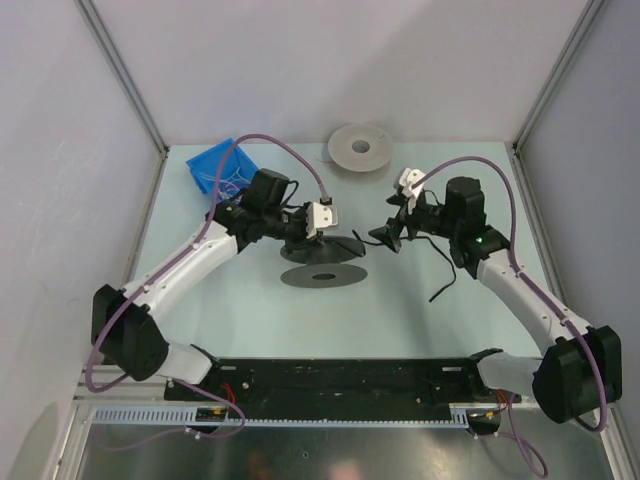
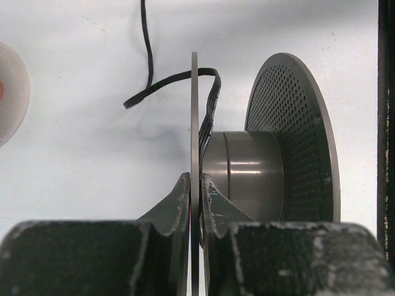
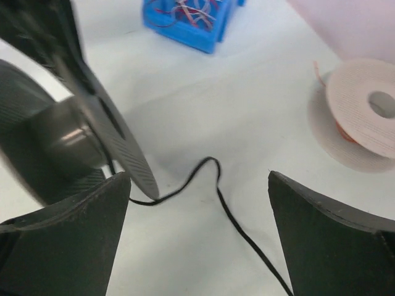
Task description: Wrap the cables
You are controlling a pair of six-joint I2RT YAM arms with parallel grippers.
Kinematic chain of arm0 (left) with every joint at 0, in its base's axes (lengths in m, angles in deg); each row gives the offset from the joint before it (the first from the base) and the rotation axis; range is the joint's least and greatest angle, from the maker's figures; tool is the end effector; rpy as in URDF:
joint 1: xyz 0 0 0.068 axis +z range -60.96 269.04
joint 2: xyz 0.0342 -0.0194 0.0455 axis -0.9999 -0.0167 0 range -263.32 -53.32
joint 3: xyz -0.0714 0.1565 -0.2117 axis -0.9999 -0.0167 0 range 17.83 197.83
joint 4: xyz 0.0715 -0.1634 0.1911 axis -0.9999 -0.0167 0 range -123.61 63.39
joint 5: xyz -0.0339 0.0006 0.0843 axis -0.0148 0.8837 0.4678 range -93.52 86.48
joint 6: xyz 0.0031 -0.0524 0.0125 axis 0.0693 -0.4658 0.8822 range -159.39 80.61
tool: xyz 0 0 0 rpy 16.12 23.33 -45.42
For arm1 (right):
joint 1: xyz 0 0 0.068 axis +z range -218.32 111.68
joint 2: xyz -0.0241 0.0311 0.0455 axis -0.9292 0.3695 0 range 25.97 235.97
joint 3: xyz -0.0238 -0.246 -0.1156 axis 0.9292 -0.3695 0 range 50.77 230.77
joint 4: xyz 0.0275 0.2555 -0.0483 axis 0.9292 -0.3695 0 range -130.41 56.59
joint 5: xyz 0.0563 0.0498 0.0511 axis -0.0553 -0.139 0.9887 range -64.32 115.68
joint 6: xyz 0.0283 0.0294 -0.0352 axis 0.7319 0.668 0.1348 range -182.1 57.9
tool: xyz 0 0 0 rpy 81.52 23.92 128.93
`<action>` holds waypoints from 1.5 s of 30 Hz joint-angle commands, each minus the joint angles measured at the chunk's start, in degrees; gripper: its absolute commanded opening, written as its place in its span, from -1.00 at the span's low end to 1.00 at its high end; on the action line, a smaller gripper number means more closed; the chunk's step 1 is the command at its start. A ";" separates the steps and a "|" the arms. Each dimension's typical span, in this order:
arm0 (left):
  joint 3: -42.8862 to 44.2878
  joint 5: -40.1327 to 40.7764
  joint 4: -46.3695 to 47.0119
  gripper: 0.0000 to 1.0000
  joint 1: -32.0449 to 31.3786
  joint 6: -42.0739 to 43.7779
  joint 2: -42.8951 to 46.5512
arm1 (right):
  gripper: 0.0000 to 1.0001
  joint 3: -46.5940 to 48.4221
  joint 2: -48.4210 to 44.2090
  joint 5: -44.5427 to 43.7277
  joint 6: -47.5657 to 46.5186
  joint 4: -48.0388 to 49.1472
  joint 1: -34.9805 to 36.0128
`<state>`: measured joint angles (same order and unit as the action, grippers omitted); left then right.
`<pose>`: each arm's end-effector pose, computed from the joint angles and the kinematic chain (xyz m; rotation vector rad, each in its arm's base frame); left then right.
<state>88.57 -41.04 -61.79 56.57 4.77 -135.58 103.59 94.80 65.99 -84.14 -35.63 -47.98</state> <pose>0.2469 -0.1829 0.3105 1.6328 1.5768 -0.6689 0.2478 0.1164 0.3182 -1.0946 1.5032 0.6402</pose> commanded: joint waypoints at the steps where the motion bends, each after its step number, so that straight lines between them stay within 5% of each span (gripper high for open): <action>1: 6.41 0.83 1.40 -1.00 0.31 -2.80 5.50 | 0.98 0.58 -1.03 -5.13 1.50 3.32 -4.18; 11: 21.24 1.76 0.99 -1.00 2.64 -12.55 6.39 | 0.98 0.53 5.04 2.81 -7.81 0.30 -13.47; 24: 35.90 4.53 1.05 -1.00 4.21 -26.81 1.51 | 0.89 0.53 12.66 12.42 -10.44 -0.62 -9.55; 33: 40.52 4.35 1.04 -1.00 6.21 -34.13 -1.18 | 0.86 0.59 16.46 13.40 -11.93 4.77 -8.21; 45: 43.78 4.56 1.13 -1.00 7.86 -41.92 -4.56 | 0.82 0.53 18.30 14.76 -20.20 -1.07 -6.58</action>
<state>128.13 -36.47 -64.54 63.85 -31.67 -139.67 103.59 111.81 79.45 -101.21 -36.74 -55.61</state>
